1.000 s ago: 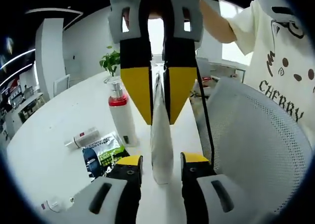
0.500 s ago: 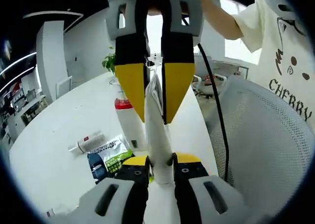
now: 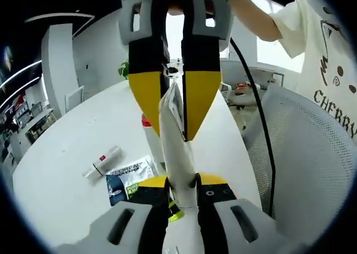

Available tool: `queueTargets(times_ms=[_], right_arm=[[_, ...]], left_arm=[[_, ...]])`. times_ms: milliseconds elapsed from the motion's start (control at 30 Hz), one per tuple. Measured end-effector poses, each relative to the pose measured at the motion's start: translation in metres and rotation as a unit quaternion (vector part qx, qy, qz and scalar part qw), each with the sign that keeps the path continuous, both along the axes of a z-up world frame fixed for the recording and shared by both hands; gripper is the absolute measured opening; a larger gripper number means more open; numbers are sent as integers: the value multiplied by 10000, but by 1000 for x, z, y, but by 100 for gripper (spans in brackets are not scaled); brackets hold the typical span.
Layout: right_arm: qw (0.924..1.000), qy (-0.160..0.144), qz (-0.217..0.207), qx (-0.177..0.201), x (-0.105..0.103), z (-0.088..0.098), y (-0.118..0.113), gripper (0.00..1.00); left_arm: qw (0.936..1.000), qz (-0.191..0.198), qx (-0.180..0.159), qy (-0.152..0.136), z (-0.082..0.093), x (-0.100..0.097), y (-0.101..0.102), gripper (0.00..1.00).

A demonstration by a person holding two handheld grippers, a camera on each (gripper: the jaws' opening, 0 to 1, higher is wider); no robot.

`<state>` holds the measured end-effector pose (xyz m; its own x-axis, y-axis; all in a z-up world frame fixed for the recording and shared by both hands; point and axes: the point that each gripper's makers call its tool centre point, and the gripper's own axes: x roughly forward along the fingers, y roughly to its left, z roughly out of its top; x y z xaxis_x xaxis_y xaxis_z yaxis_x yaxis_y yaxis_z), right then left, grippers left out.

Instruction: Arrange the skincare products in the storage area until every visible bottle or jar stands upright without overlapping.

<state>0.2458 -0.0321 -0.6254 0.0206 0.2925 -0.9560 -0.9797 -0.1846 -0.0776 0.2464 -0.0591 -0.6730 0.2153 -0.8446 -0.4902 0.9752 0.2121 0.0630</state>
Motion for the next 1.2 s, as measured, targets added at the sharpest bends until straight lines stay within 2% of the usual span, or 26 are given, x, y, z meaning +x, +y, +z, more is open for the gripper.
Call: queueTargets(times_ms=[233, 333, 533, 767, 1200], right_arm=[[10000, -7, -78, -21, 11, 0, -6, 7], [9999, 26, -110, -14, 16, 0, -8, 7], [9999, 20, -36, -102, 23, -1, -11, 7], [9999, 9, -82, -143, 30, -1, -14, 6], [9994, 199, -259, -108, 38, -5, -25, 7]], left_arm=[[10000, 24, -10, -4, -1, 12, -3, 14], [10000, 24, -52, 0, -2, 12, -5, 14], [10000, 31, -92, 6, -1, 20, -9, 14], [9999, -116, -55, 6, -1, 24, -12, 14], [9997, -221, -81, 47, -1, 35, -21, 14]])
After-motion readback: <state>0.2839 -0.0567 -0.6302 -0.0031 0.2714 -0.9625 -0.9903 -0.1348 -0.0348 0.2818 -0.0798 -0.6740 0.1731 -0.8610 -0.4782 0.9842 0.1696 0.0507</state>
